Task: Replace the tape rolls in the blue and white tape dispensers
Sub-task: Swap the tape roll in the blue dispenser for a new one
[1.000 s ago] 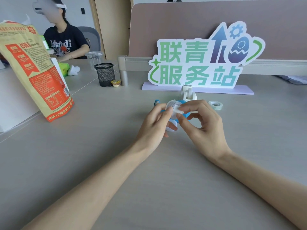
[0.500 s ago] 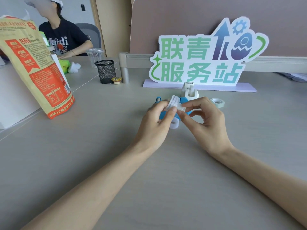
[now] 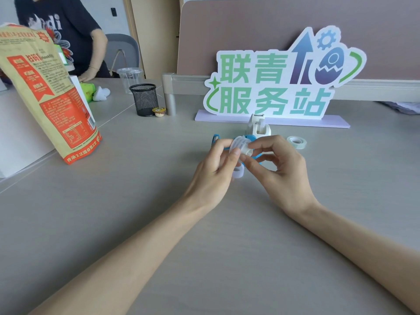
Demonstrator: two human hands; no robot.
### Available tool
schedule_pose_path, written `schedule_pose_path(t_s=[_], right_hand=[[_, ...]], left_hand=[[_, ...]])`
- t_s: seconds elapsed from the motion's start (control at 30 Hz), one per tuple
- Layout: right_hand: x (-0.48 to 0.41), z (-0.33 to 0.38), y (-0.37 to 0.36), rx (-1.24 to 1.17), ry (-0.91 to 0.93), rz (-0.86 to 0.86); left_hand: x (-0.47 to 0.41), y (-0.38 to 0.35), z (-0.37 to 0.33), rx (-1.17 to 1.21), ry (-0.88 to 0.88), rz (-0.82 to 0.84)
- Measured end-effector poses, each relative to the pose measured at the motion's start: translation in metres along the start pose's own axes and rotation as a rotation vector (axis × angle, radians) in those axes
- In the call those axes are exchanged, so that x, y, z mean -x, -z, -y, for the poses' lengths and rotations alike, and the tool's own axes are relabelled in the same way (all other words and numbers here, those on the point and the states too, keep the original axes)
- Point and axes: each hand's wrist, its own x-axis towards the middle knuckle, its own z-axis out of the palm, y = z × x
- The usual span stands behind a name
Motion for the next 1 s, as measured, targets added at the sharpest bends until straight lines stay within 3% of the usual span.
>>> schedule_pose_path(t_s=[0.1, 0.33, 0.7, 1.0], right_hand=[[-0.0007, -0.0004, 0.0004, -0.004, 0.004, 0.003], [-0.0064, -0.0026, 0.0024, -0.12, -0.194, -0.054], [-0.0041, 0.0038, 0.0025, -0.199, -0.263, 0.116], [-0.0058, -0.0011, 0.0008, -0.142, -0.298, 0.081]], left_hand=[[-0.0002, 0.0008, 0.0009, -0.018, 0.005, 0.0], [-0.0009, 0.0013, 0.003, -0.067, -0.02, -0.03], [-0.001, 0.004, -0.0022, -0.104, -0.079, -0.17], [-0.0024, 0.0058, 0.0012, -0.205, -0.043, -0.158]])
